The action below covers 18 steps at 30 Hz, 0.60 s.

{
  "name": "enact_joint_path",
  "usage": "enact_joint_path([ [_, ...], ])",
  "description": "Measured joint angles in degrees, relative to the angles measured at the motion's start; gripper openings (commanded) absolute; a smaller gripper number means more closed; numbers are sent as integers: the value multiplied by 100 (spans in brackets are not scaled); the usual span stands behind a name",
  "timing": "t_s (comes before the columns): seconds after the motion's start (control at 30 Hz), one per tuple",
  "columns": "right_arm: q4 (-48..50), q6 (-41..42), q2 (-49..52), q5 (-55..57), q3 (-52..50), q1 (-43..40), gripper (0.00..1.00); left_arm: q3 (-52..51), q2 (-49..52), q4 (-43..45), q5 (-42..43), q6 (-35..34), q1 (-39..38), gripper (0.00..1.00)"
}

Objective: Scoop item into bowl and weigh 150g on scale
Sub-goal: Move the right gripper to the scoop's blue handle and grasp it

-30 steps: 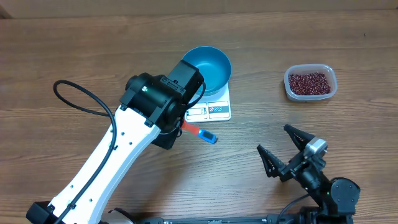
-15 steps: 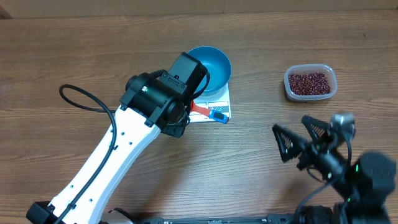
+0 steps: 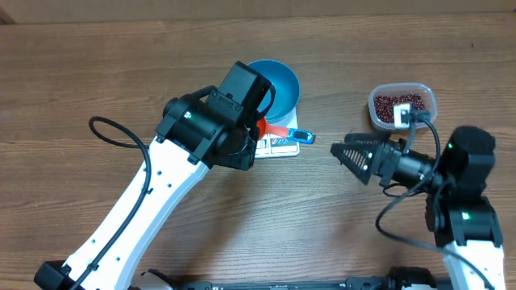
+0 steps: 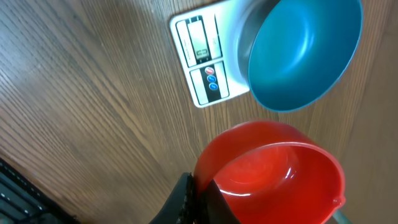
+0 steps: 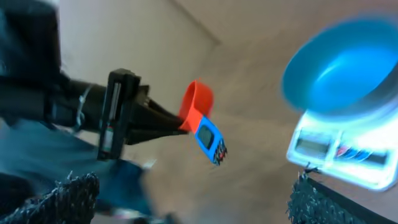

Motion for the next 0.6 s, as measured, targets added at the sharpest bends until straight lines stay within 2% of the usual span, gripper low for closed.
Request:
enact_joint_path([
  [0.2, 9, 984, 501, -326, 0, 0, 100, 0, 0, 122, 286, -22, -11, 4],
  [0.5, 11, 1281, 614, -527, 0, 46, 99, 0, 4, 256, 400, -302, -249, 4],
  [0.6, 79, 1300, 614, -538, 0, 142, 91, 0, 63, 422, 424, -380, -354, 4],
])
